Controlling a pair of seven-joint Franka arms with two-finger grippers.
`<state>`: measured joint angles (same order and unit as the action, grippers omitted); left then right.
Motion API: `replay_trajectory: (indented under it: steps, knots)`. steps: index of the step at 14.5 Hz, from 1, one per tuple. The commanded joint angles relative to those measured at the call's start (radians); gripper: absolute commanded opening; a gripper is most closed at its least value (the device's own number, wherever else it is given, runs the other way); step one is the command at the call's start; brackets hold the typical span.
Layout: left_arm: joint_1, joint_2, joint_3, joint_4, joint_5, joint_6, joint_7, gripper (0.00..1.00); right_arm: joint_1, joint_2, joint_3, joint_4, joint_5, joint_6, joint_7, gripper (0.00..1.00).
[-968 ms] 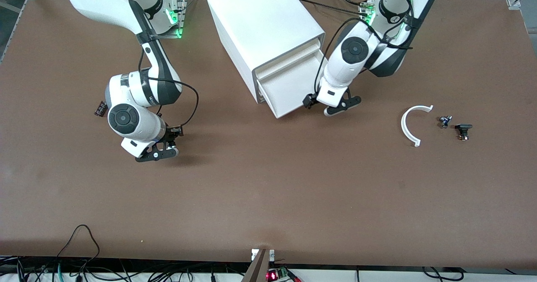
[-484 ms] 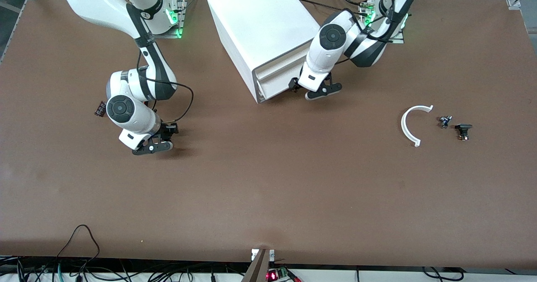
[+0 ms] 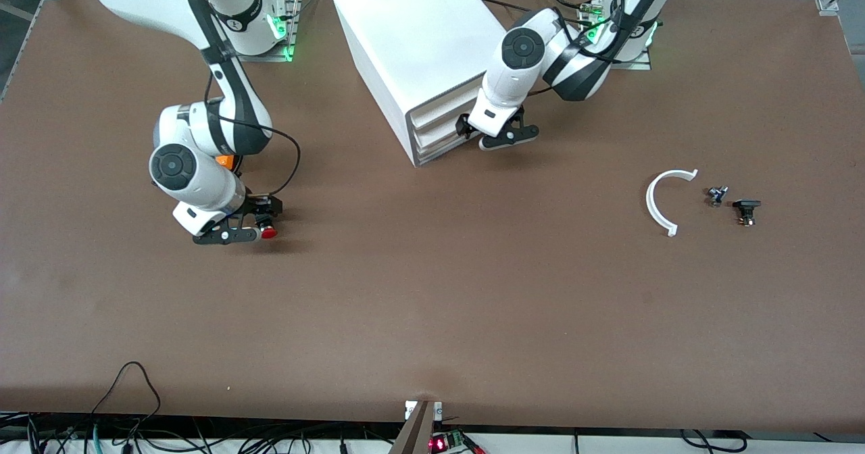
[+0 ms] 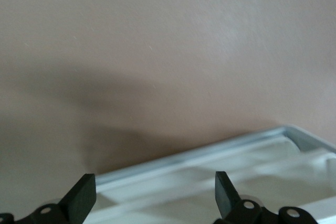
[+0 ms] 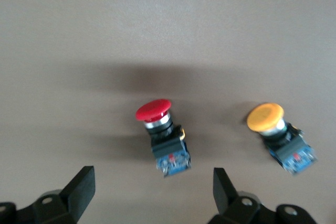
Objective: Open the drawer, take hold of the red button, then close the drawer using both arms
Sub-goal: 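Push the drawer shut with the left gripper while the right gripper lowers the button, then open the right gripper to set the red button beside the yellow button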
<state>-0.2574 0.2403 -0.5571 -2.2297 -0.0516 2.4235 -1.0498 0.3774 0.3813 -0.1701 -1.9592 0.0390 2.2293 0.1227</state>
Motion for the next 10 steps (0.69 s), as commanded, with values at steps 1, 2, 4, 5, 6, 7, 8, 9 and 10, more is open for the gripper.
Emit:
replay_trajectory:
  steps: [1, 2, 4, 5, 6, 7, 8, 9, 10]
  knots:
    - [0.0, -0.036, -0.056, -0.022, -0.013, -0.014, 0.002, 1.0, -0.012, -0.044, 0.015, 0.145, 0.005, -0.222, 0.046, 1.0]
    - [0.001, -0.038, -0.055, -0.025, -0.013, -0.014, 0.002, 1.0, -0.012, -0.045, 0.015, 0.211, 0.007, -0.303, 0.063, 1.0]
    - [0.016, -0.055, -0.047, -0.021, -0.008, -0.009, 0.004, 1.0, -0.011, -0.044, 0.015, 0.323, 0.007, -0.429, 0.107, 1.0]
    - [0.038, -0.061, -0.037, -0.016, 0.001, -0.003, 0.005, 1.0, -0.011, -0.045, 0.014, 0.367, 0.005, -0.465, 0.112, 1.0]
    - [0.07, -0.071, -0.006, -0.01, -0.001, 0.008, 0.005, 1.0, -0.011, -0.045, 0.014, 0.425, 0.005, -0.499, 0.109, 1.0]
    - [0.09, -0.081, 0.049, 0.007, 0.001, 0.028, 0.01, 1.0, -0.015, -0.045, 0.014, 0.471, 0.005, -0.525, 0.109, 1.0]
    - [0.101, -0.084, 0.104, 0.03, 0.001, 0.029, 0.025, 1.0, -0.027, -0.047, 0.015, 0.505, -0.007, -0.551, 0.098, 1.0]
    - [0.109, -0.098, 0.147, 0.057, 0.001, 0.026, 0.075, 1.0, -0.064, -0.047, 0.029, 0.534, -0.005, -0.588, 0.1, 1.0]
    - [0.119, -0.113, 0.181, 0.07, 0.001, 0.019, 0.171, 1.0, -0.102, -0.048, 0.059, 0.56, -0.007, -0.608, 0.1, 1.0]
